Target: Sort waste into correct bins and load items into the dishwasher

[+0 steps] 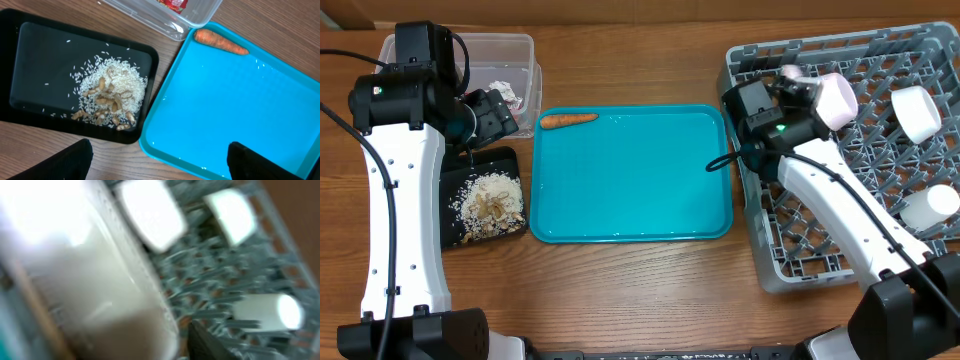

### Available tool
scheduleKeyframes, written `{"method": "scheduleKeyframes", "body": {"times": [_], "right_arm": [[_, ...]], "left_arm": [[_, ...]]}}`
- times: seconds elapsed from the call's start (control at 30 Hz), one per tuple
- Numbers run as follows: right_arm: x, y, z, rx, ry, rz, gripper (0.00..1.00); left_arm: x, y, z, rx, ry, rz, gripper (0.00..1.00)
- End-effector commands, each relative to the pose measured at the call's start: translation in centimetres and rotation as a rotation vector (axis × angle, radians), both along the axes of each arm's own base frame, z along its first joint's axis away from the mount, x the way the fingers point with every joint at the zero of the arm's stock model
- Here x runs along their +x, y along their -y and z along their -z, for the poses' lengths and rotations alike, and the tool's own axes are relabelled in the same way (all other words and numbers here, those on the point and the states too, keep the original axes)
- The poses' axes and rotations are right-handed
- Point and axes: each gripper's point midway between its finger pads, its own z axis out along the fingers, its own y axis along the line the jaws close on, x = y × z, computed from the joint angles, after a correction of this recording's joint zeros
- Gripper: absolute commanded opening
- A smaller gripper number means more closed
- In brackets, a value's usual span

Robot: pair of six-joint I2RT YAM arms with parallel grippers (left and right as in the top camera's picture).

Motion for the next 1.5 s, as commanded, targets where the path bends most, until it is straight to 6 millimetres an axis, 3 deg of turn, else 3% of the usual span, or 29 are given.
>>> {"method": "scheduleKeyframes", "body": {"times": [0.0, 0.2, 0.33, 0.53, 0.77, 0.93, 1.17, 1.33, 1.47], "right_arm": [[-0.6, -3.3, 2.5, 0.189, -0.077, -0.060, 0.44], [-0.9, -3.5, 2.6, 0.206, -0.095, -0.064, 0.55], [-0.9, -3.1, 1.2, 0.209, -0.050, -0.060, 0.57], [-0.6, -0.3, -0.8, 0.182, 0.028, 0.005, 0.56], [0.2, 3.1, -1.6, 0.159, 0.093, 0.100, 0.56], [0.3, 3.5, -1.8, 0.148, 0.100, 0.104, 0.57], [1.6, 4.2, -5.5, 0.101, 0.211, 0.130, 0.64], [1.9, 4.1, -6.1, 0.114, 0.228, 0.126, 0.68], [1.6, 3.8, -8.1, 0.153, 0.278, 0.114, 0.70]], "left_arm": [[0.2, 0.3, -0.7, -0.011, 0.024, 0.001, 0.88], [0.2, 0.3, -0.7, -0.011, 0.024, 0.001, 0.88], [0.2, 0.3, -0.7, -0.011, 0.023, 0.002, 0.88], [0.0, 0.3, -0.7, -0.012, 0.017, 0.002, 0.88], [-0.2, 0.3, -0.6, -0.012, 0.009, 0.001, 0.88], [-0.2, 0.3, -0.6, -0.013, 0.007, 0.002, 0.88], [-0.4, 0.3, -0.5, -0.014, 0.001, 0.001, 0.88], [-0.4, 0.3, -0.5, -0.014, 0.000, 0.001, 0.88], [-0.4, 0.3, -0.5, -0.013, -0.003, 0.001, 0.88]]}}
